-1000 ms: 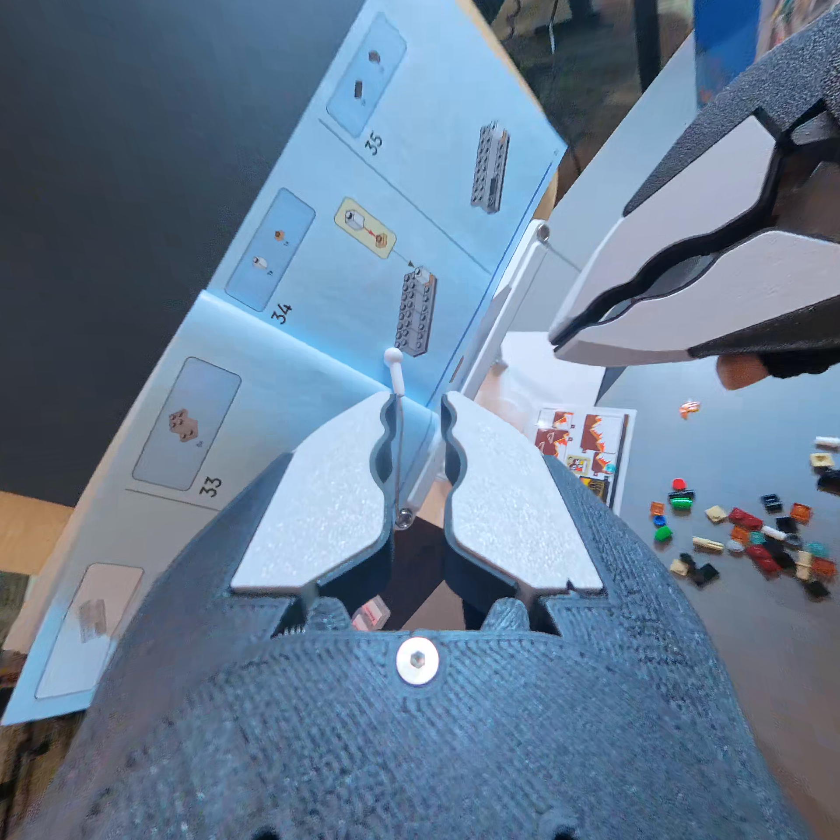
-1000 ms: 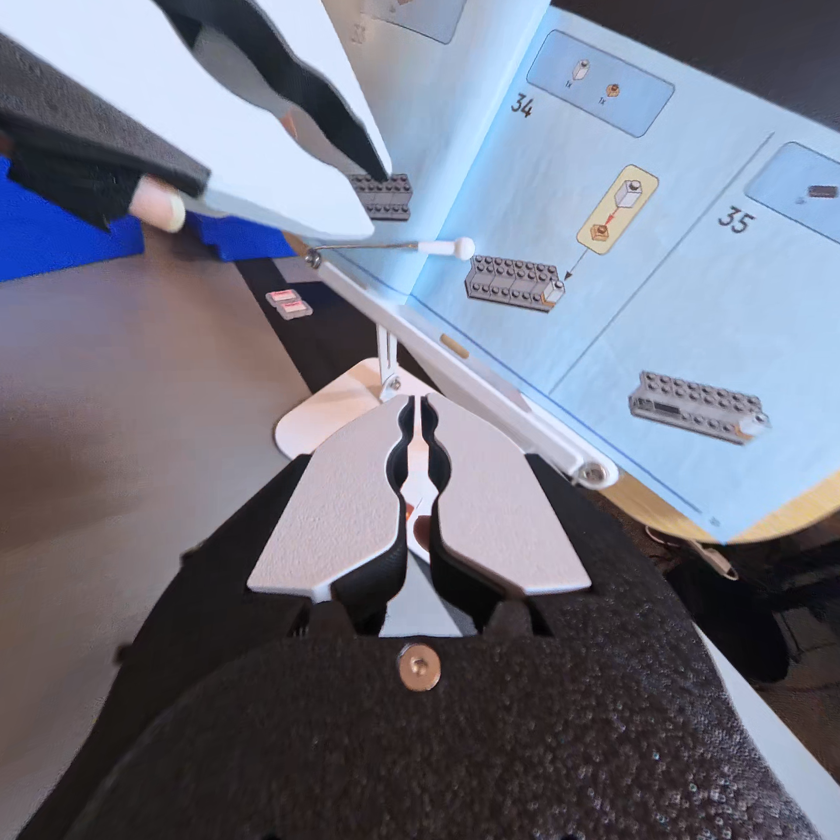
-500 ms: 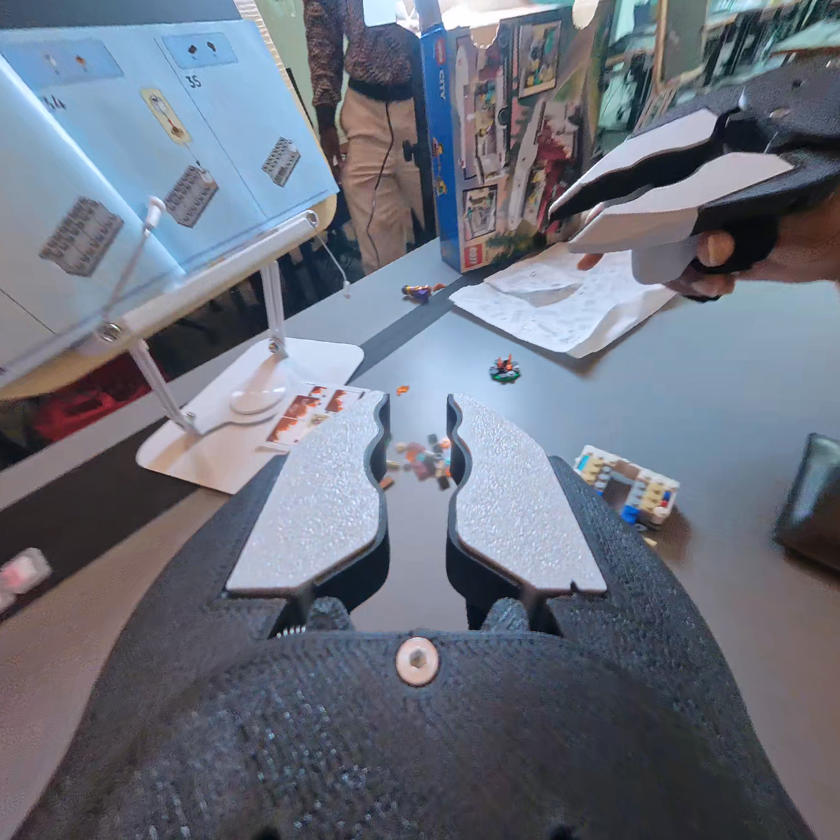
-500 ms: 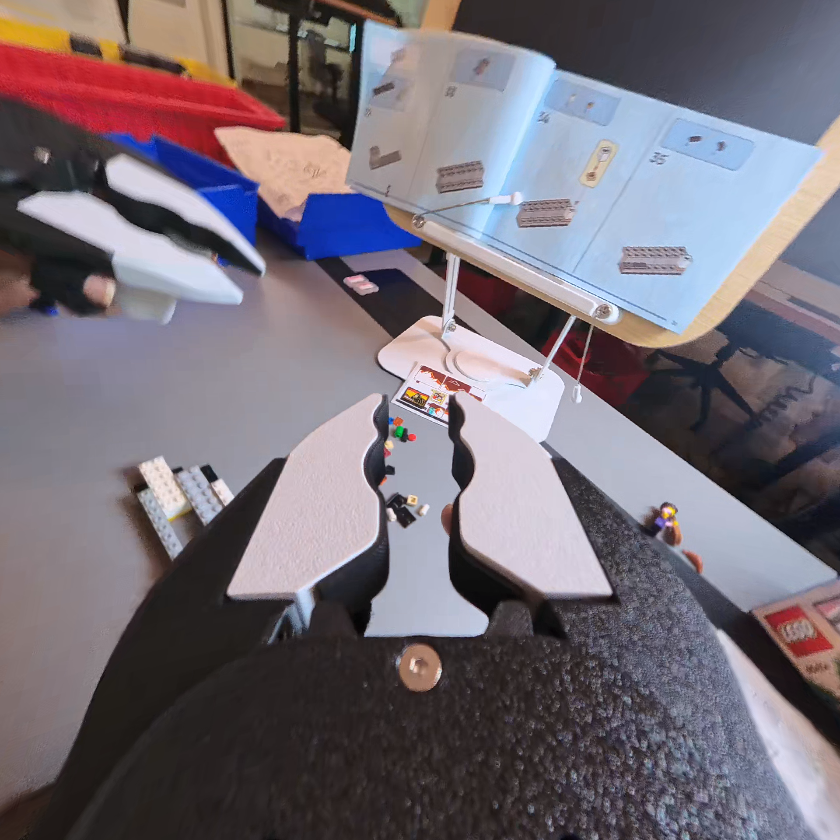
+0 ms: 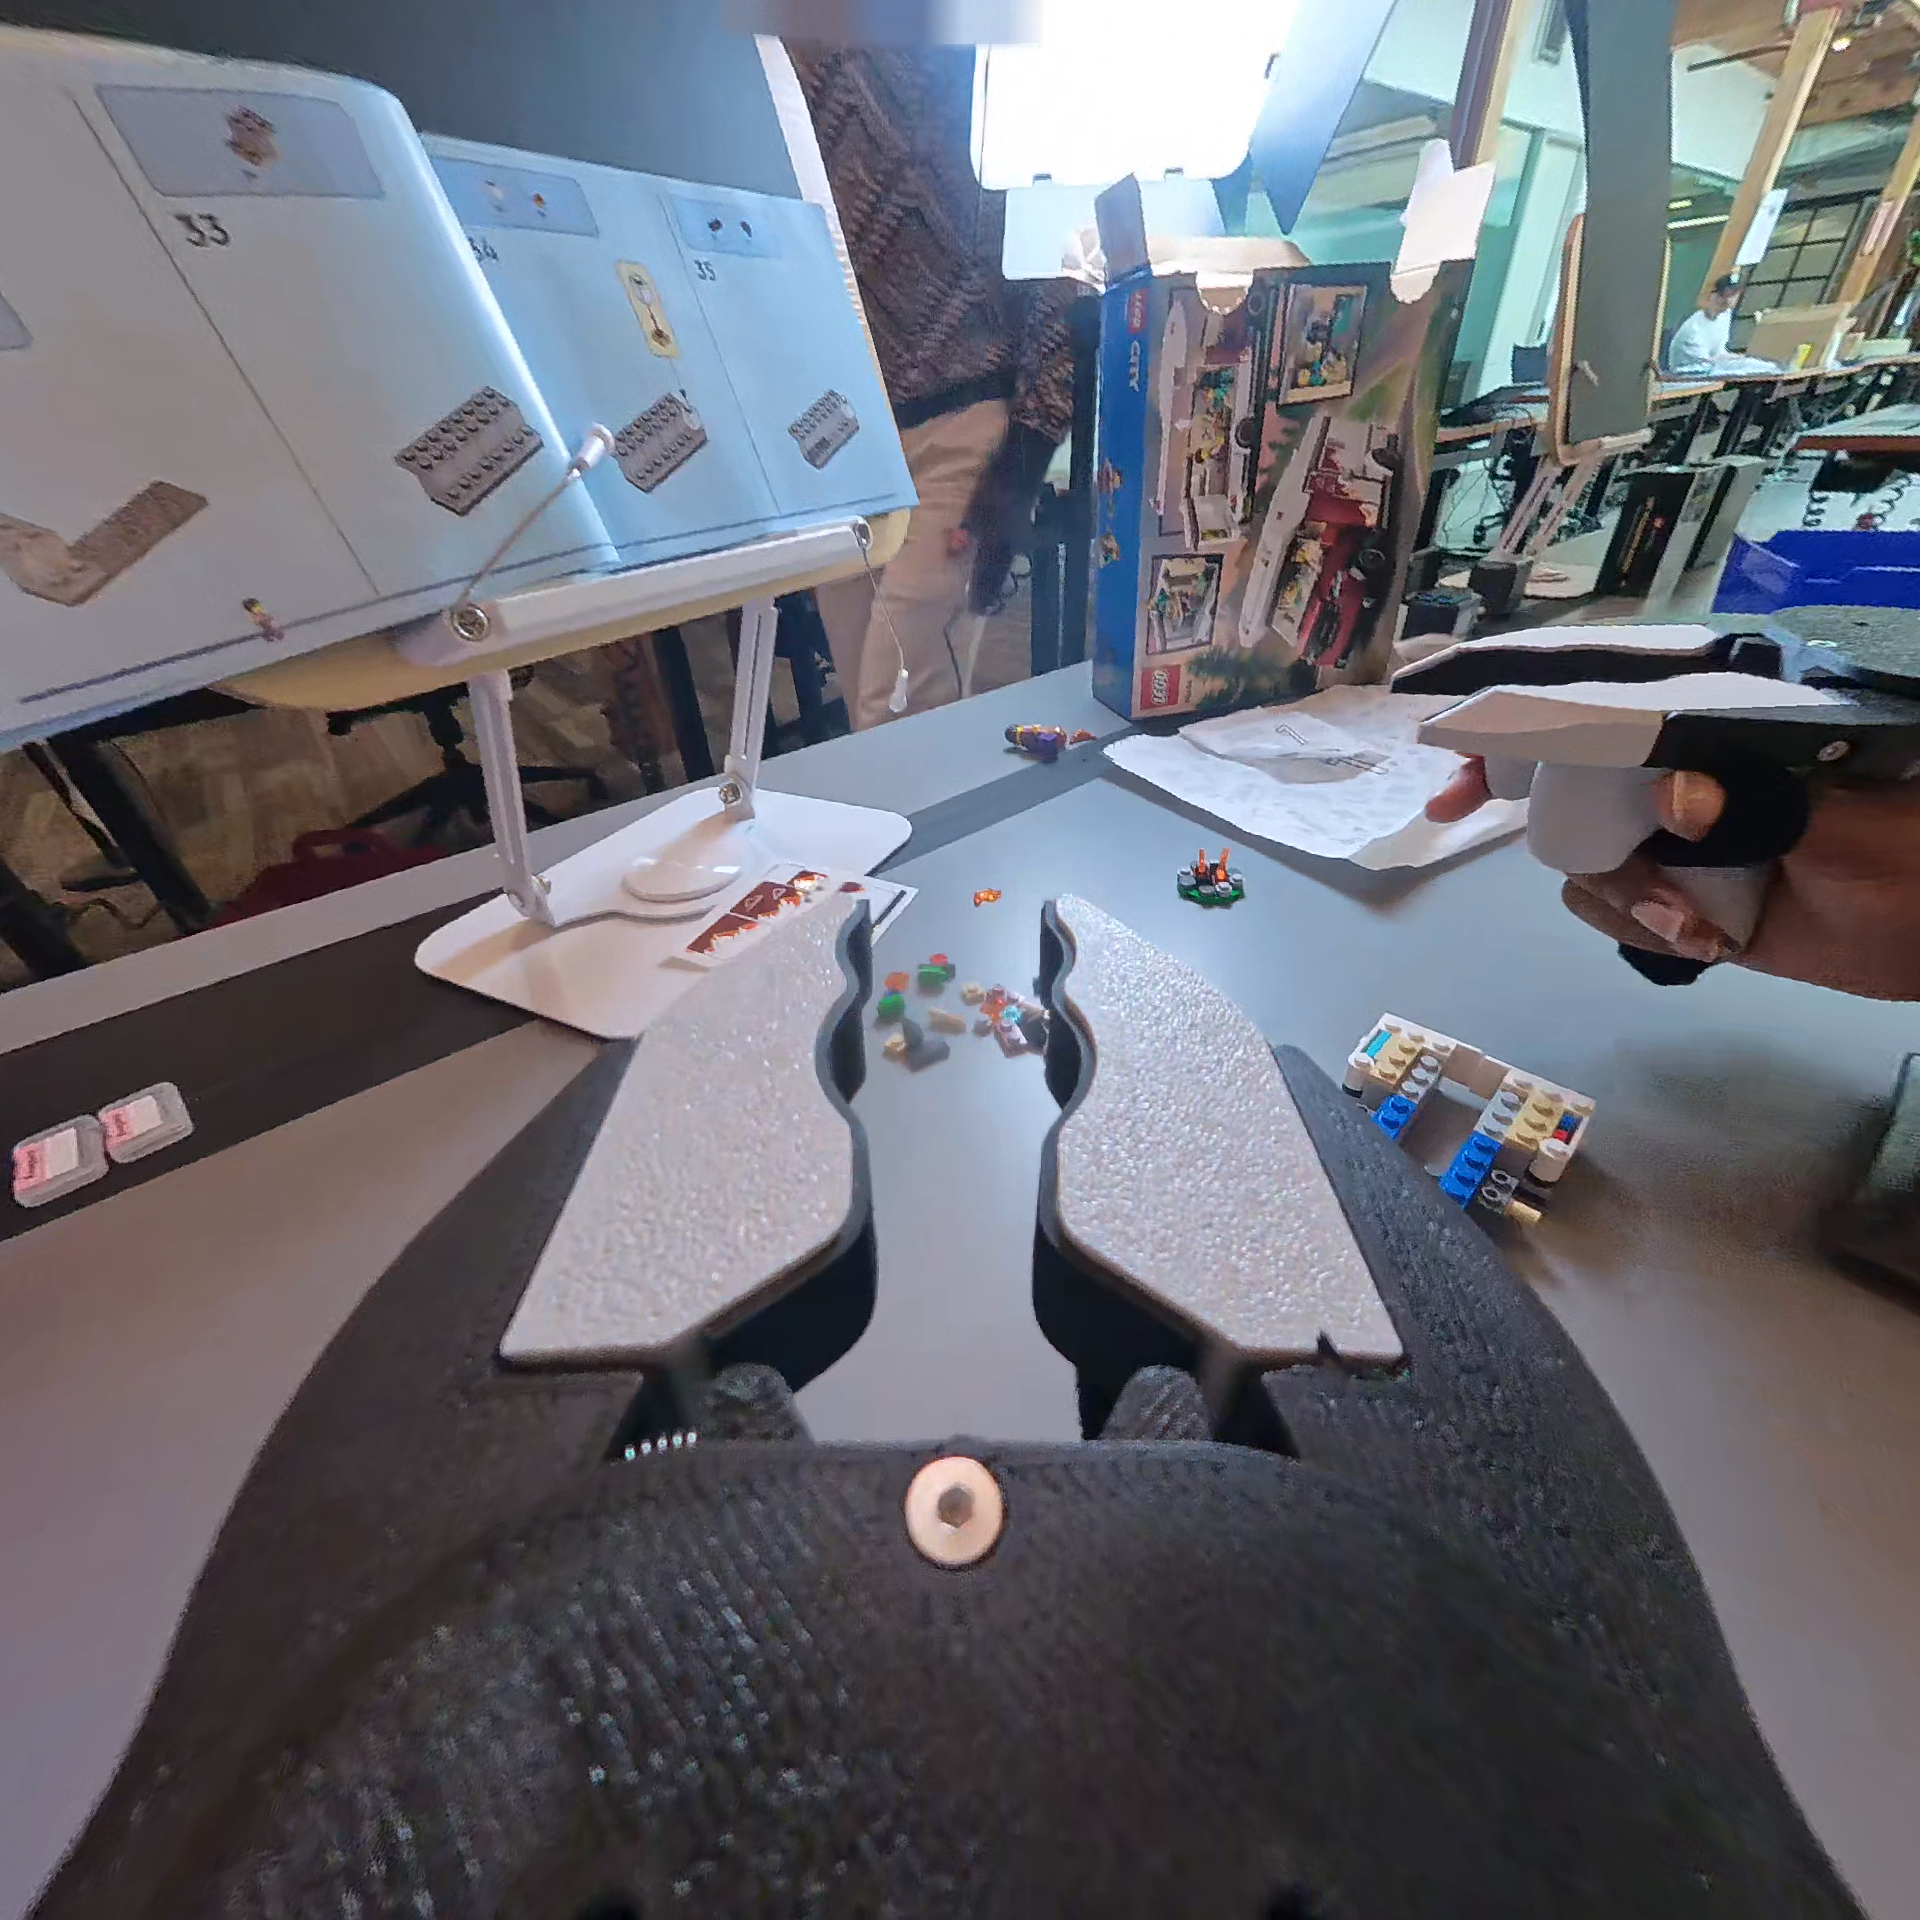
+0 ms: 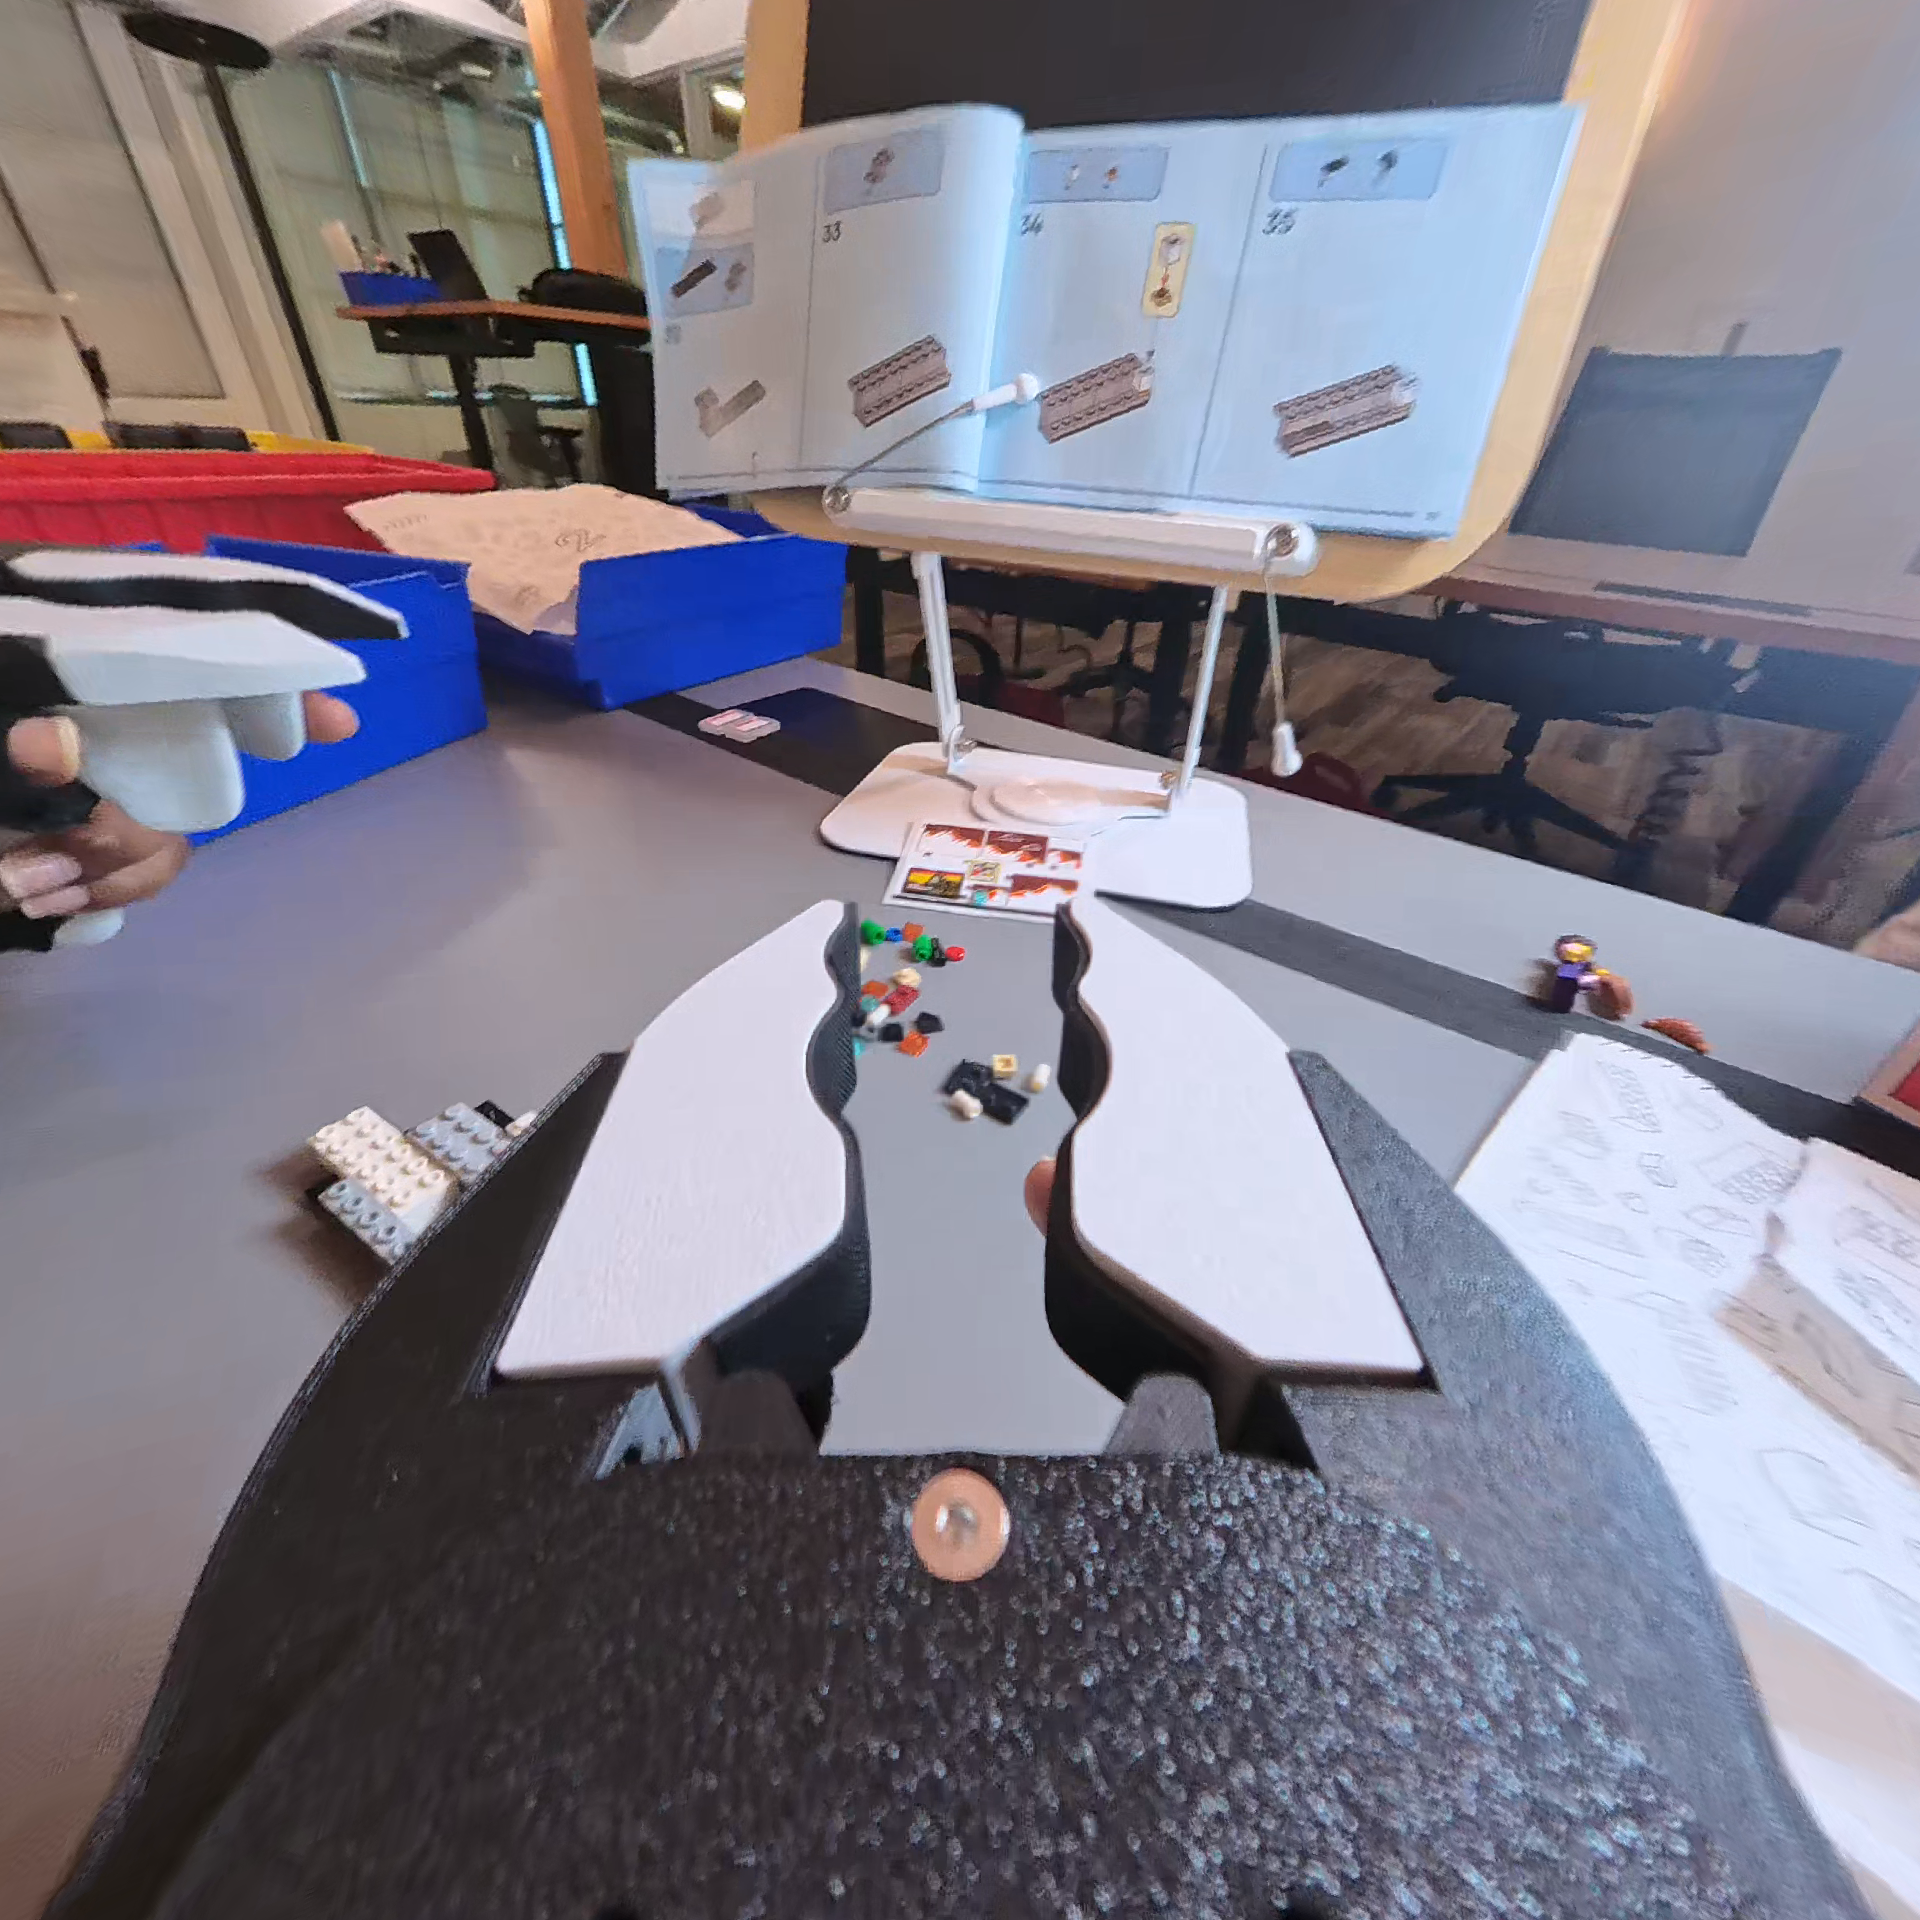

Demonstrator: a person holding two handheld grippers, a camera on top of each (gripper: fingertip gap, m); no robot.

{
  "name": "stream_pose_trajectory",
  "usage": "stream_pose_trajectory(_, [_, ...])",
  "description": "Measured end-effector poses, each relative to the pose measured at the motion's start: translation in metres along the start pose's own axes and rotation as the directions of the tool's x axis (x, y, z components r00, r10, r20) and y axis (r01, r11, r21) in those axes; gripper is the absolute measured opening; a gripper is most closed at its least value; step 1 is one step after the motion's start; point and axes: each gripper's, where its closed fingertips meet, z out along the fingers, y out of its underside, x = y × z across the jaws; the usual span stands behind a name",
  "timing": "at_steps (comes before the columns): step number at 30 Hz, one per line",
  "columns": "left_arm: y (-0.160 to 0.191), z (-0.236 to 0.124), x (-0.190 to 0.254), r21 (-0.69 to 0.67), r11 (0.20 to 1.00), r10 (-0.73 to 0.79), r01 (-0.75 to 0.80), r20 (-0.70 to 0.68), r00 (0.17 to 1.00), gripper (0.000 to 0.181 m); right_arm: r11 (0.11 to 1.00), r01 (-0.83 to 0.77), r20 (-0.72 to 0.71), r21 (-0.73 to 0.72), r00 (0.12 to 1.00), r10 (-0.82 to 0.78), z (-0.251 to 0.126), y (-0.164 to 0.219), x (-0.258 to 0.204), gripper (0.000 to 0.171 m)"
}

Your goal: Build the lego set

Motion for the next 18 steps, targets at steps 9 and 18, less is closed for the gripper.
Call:
stream_pose_trajectory(9, [0.019, 0.008, 0.021, -0.075, 0.997, 0.016, -0.027, -0.136, 0.991, 0.035, 0.995, 0.095, 0.158, -0.015, 0.983, -0.092, 0.0, 0.009, -0.029, 0.029])
stream_pose_trajectory(18, [0.018, 0.008, 0.018, -0.051, 0.999, -0.016, 0.008, -0.147, 0.989, 0.035, 0.993, 0.107, 0.104, 0.054, 0.988, -0.112, -0.007, -0.01, -0.024, 0.03])
